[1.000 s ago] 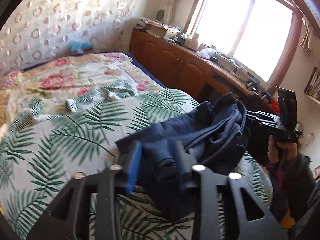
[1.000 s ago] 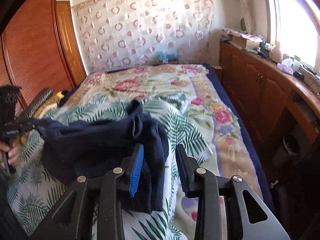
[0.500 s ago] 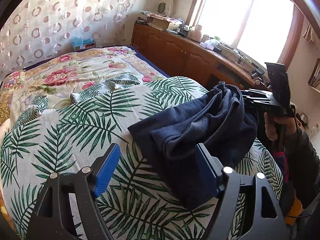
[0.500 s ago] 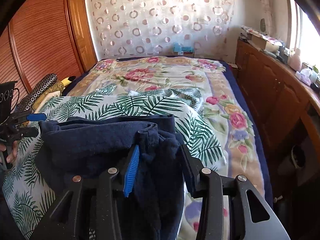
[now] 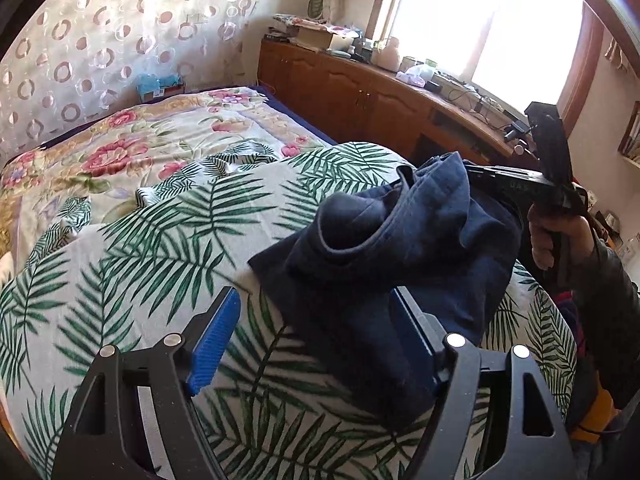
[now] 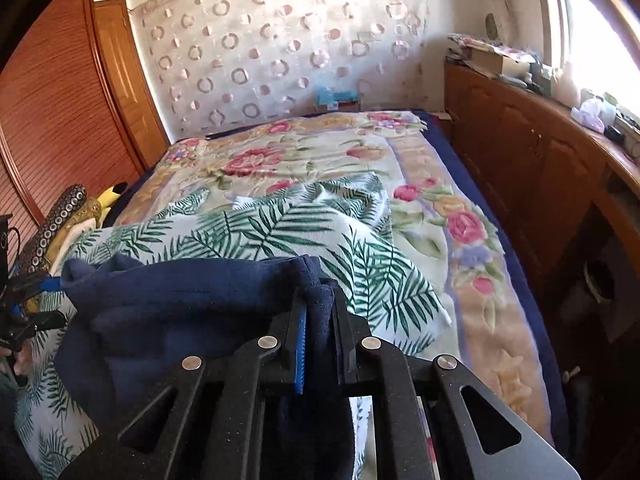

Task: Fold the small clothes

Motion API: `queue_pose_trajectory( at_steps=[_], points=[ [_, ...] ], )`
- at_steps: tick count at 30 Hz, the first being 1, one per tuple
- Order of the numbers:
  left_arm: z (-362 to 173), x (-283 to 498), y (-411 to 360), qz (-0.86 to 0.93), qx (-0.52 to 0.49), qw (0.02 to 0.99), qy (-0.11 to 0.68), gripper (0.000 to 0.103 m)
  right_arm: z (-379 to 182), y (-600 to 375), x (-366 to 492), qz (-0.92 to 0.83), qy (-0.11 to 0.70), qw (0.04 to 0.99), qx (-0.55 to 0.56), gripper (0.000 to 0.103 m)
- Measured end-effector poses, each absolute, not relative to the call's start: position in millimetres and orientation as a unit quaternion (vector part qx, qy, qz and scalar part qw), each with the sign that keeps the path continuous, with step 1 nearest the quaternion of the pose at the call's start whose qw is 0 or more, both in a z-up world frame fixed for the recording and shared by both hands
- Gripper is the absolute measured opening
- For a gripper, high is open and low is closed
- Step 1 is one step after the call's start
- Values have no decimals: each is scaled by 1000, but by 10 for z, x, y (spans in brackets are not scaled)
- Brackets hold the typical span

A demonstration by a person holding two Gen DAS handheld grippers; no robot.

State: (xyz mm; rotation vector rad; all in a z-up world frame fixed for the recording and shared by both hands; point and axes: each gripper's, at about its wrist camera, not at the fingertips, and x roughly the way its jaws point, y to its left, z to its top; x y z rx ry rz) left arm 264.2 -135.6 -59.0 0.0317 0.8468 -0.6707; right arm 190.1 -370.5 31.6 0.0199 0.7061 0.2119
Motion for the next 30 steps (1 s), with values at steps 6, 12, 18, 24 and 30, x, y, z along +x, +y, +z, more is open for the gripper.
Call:
queue_pose_trajectory(
  at_steps=[6,12,18,24,30],
  points=[
    [-578,2875,-1519,-317,27,857,405,77,367,-3690,1885,106,343,933,16,10],
    [-476,2892,-1629,-331,49,872,358,55,382,-3634,1761,107,324,940,4,17],
    [-528,2948,-1646,-332,52,863,377,15,376,-3667,1645,129,299,945,2,10],
    [-574,3072,-1524,-255,50,888,378,11,312,-3819,1671,64,294,953,33,7],
    [-543,3072,-1375,-261,21,883,390,37,218,-3796,1675,70,309,948,28,7]
  ],
)
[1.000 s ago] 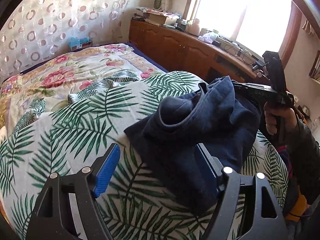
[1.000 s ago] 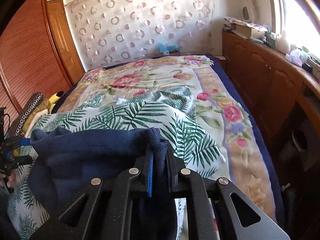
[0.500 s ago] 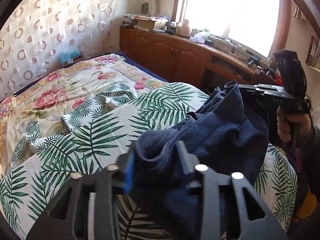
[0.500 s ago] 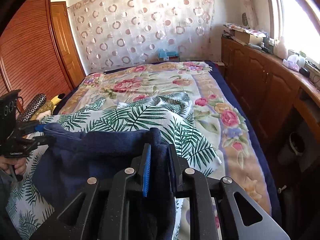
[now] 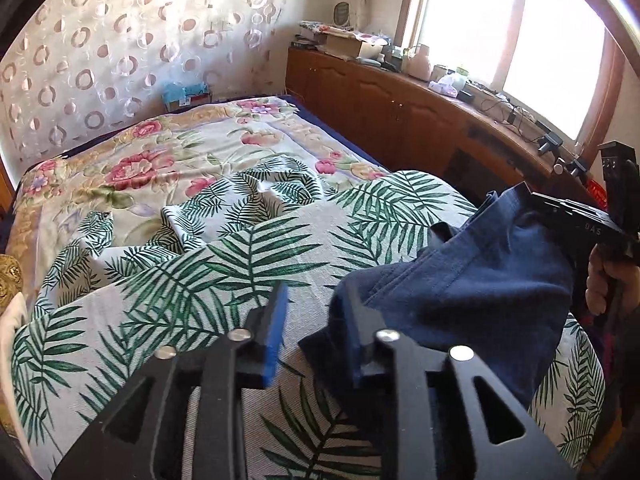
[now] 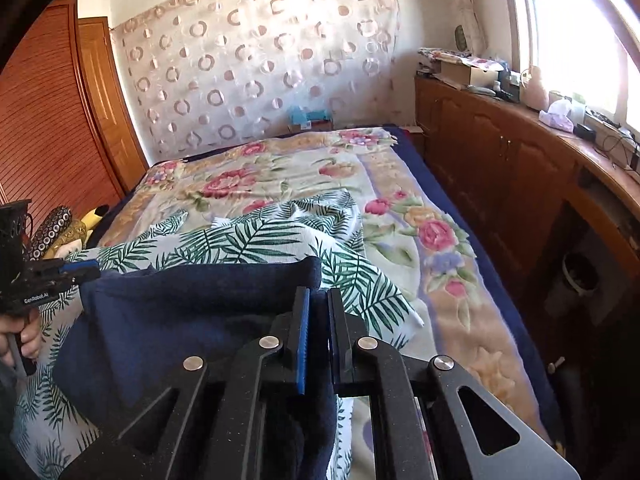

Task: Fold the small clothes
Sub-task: 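Lift the folded navy shirt with both tools and carry it toward the pillow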

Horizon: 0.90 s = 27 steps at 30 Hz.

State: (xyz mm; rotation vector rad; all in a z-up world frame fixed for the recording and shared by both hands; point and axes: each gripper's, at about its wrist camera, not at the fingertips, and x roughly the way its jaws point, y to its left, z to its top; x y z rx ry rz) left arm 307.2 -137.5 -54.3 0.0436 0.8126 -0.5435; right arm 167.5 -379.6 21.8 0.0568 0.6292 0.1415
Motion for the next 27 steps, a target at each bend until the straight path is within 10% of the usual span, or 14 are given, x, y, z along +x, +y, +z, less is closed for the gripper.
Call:
queue_pose_trajectory(
  at_steps=[6,21,27],
  points=[
    [-529,2942,-1271,-281,3,875,395,71,326,-3761,1640,87,317,944,27,61],
    [-799,2997,-1463,-299,-5,844,444,80,29,-3825,1990,118,380,915,66,65],
    [-798,2982,-1490,-315,-7,840,441,67,-30,-3825,2031,146,377,911,81,64]
  ],
)
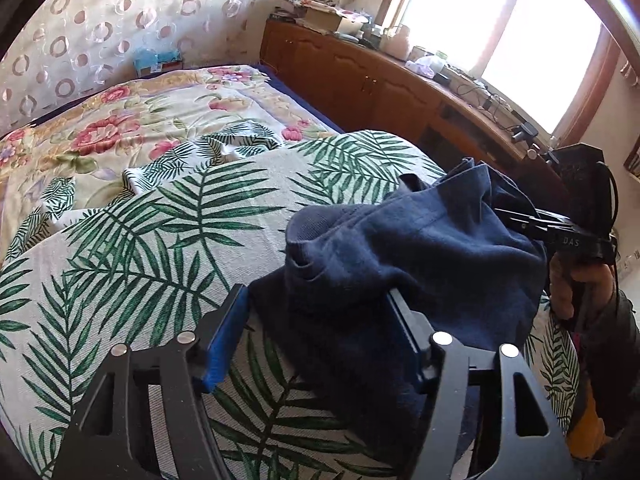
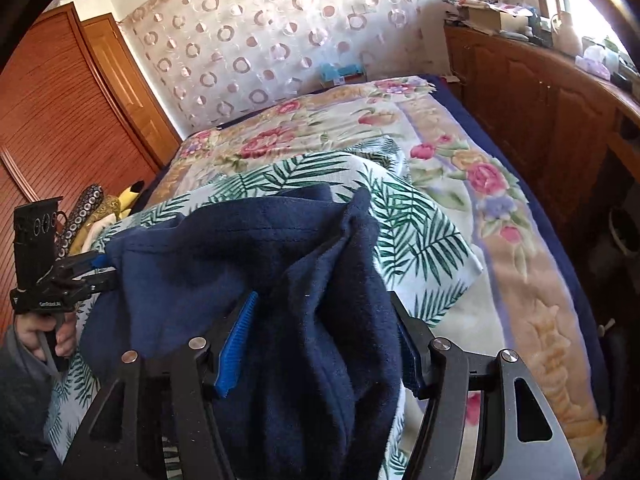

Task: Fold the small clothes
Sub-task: 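Lift the folded navy shirt with both tools and carry it toward the pillow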

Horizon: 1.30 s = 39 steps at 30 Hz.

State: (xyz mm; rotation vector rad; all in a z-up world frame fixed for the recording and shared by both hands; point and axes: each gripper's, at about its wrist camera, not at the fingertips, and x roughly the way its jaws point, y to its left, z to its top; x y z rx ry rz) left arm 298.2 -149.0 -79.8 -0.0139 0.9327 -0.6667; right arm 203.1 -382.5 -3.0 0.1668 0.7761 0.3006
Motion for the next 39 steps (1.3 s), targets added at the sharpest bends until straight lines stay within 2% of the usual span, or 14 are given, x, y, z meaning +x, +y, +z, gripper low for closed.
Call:
queue_pose_trajectory(
  at_steps=[3,5,7,9,10,11,14,15,16,19,28,39],
  points=[
    [-797,2991,-1508,-316,-7,839,443,66,-75,-3808,2029,150,373,912,77,57],
    [-788,2992,-1516,-315,-7,839,443,60,-97,-3778,2025,153,372,913,70,50],
    [-779,2988,-1518,-315,-5,840,441,55,-99,-3784,2043,157,375,911,67,49],
    [-767,2994,-1510,-314,-8,842,438,46,-104,-3785,2056,162,380,908,67,45],
    [-761,2995,-1503,-313,-11,843,437,38,-101,-3786,2058,163,380,908,66,41],
    [-749,2995,-1496,-317,-16,842,436,25,-92,-3778,2053,163,379,909,60,36],
    [-687,2951,-1500,-322,-14,844,428,17,0,-3755,1992,151,356,921,35,21],
    [-648,2919,-1504,-323,-11,848,420,16,36,-3761,1962,148,347,925,33,20],
    [-608,2892,-1501,-324,-13,850,414,15,74,-3761,1921,145,336,930,31,14],
    [-464,2802,-1468,-336,-26,855,394,14,178,-3762,1814,141,309,940,26,12],
    [-84,2624,-1241,-343,-52,875,339,13,393,-3635,1629,152,254,955,6,10],
    [271,2362,-362,-261,-64,918,291,13,614,-2787,1865,227,227,946,-51,10]
  ],
)
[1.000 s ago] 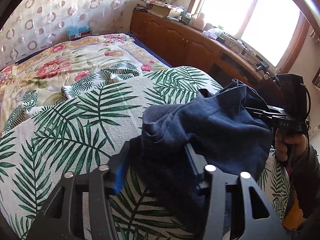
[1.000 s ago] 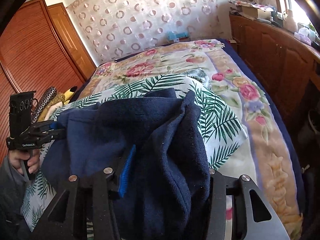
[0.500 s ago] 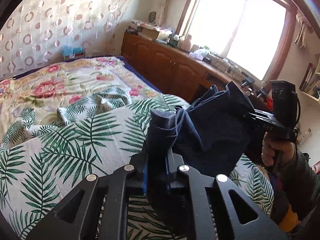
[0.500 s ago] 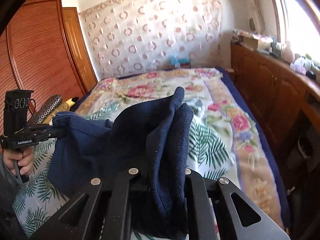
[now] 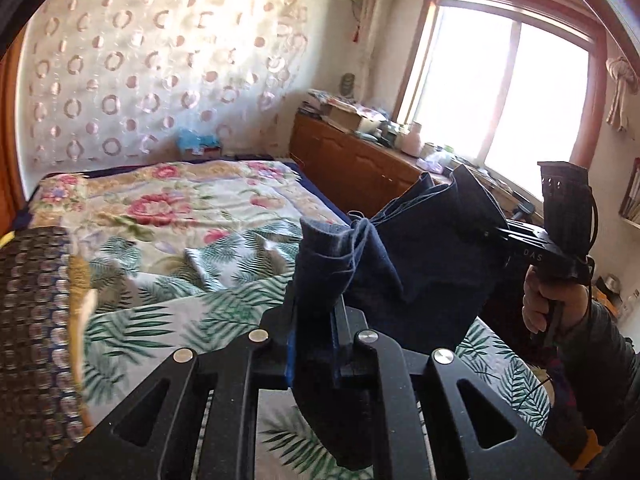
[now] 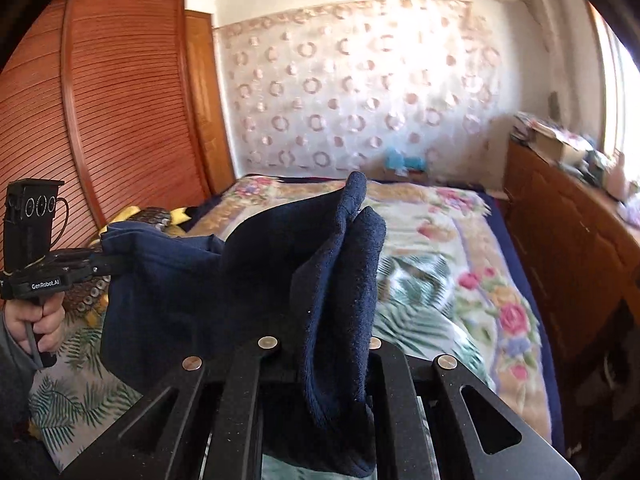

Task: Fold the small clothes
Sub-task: 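Lift the folded navy shirt with both tools and carry it toward the pillow, then lower the shirt onto the dotted pillow beside the yellow plush and open both tools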

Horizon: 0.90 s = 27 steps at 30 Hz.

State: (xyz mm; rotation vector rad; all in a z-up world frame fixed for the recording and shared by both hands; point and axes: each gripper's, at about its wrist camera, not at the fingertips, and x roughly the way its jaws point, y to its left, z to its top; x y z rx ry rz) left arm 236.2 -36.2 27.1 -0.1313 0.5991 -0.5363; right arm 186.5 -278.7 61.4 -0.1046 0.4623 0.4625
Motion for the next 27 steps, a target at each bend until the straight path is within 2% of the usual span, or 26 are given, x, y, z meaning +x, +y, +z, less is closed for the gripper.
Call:
queue_pose_trajectory(
  at_steps=[13,27],
  points=[
    [466,1889,906,-139,-95,958,233,13,858,-1486,2400,338,190,914,-120,10],
    [31,1557,1744,-9,-142,965,221,13,870,-243,3397,414,171,861,-240,10]
  ],
)
